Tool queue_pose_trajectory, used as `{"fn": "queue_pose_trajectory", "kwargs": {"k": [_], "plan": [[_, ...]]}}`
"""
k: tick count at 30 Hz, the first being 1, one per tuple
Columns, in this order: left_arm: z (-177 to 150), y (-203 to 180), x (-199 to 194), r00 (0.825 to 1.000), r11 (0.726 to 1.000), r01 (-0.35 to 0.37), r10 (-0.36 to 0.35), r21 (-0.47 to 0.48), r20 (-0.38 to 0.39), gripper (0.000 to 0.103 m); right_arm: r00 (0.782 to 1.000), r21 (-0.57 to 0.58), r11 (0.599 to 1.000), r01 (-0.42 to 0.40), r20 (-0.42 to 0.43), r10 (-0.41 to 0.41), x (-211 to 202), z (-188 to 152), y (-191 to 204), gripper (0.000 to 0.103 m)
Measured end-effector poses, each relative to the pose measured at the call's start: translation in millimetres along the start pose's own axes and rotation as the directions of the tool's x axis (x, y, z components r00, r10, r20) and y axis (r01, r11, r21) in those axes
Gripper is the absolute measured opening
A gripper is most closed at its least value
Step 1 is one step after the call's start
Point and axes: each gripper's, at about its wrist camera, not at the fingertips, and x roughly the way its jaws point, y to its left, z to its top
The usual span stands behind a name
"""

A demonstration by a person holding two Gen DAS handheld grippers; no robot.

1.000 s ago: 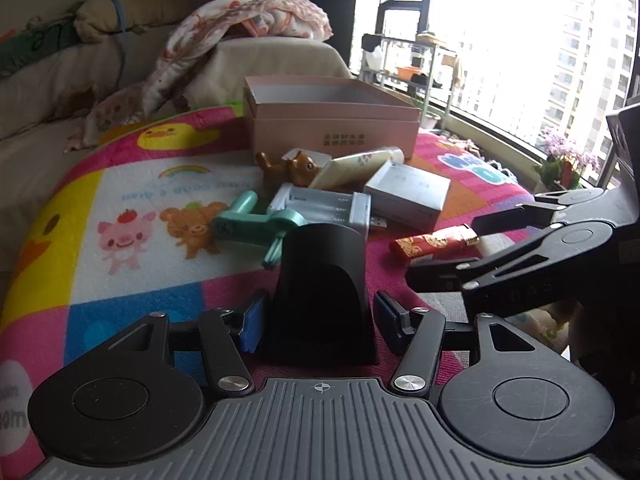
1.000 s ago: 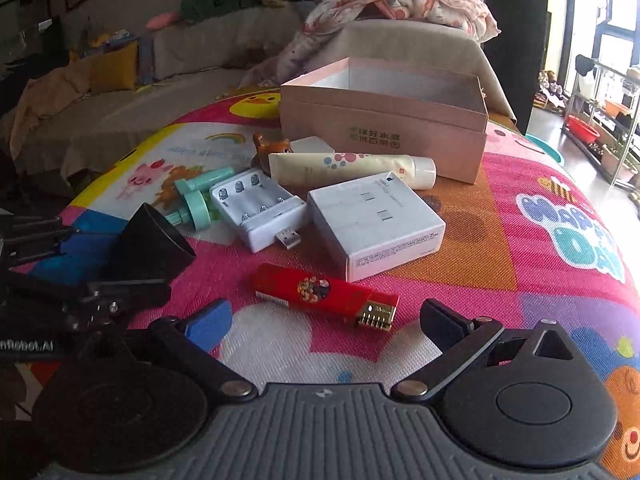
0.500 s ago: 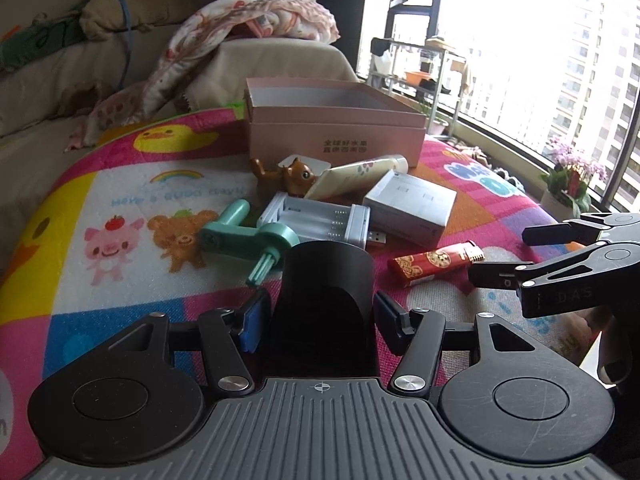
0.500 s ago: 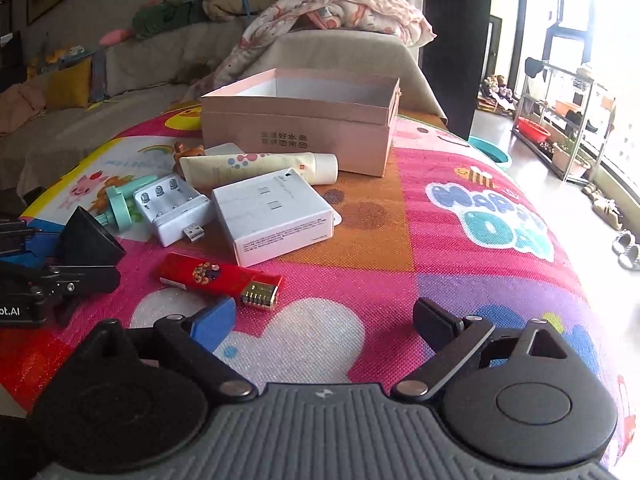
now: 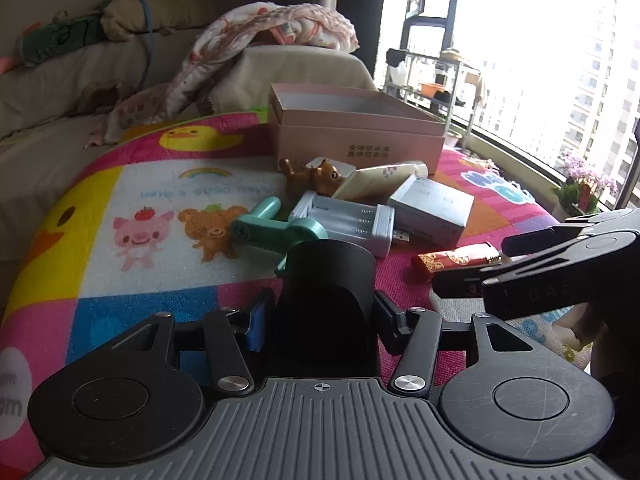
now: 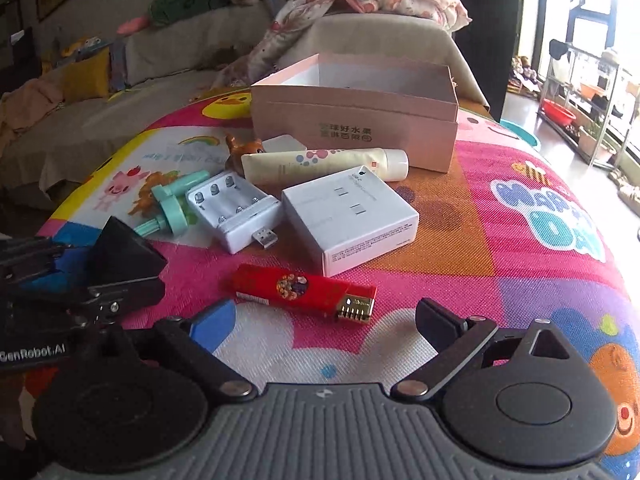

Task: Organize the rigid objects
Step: 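Grasp the red lighter with the right tool while the left tool holds the black cone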

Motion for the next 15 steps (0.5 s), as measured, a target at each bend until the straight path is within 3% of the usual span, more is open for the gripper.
{"fn": "queue_pose_trajectory", "kwargs": {"k": [3,5,7,10,14,15], "plan": [[-1,-3,0,1.000,1.000,-0.010,0.010,0.014,0.005,0.059,1.000,0.008,1.000,0.017,-0.002,-0.017,7,6,8,0.093],[-2,-4,-3,1.000,1.000,-0.011,0.011,0.027,0.016,0.058,0.999,-0.038,0.999,0.039,0.010,-0.038,7,5,15,0.080],[-3,-6,-11,0.998,0.999,0.009,-0.012,0.048,0.054,0.057,0.999,-0.094,0.995,0.025,0.022,-0.023,0,4,18,0.047],[-2,-14,-25,0.994,0.992,0.024,-0.037,0.121,0.104,0.052,1.000,-0.151,0.989,-0.008,0.024,0.012,-16,2,11,0.033],[1,-13,-20,0.996,0.994,0.028,-0.036,0.108,0.076,0.052,0.997,-0.218,0.976,-0.023,0.068,0.039,-36,2,1,0.035],[1,-11,-18,0.997,0.995,0.030,-0.036,0.091,0.073,0.052,0.996,-0.213,0.976,-0.037,0.067,0.052,-38,2,0,0.045]]}}
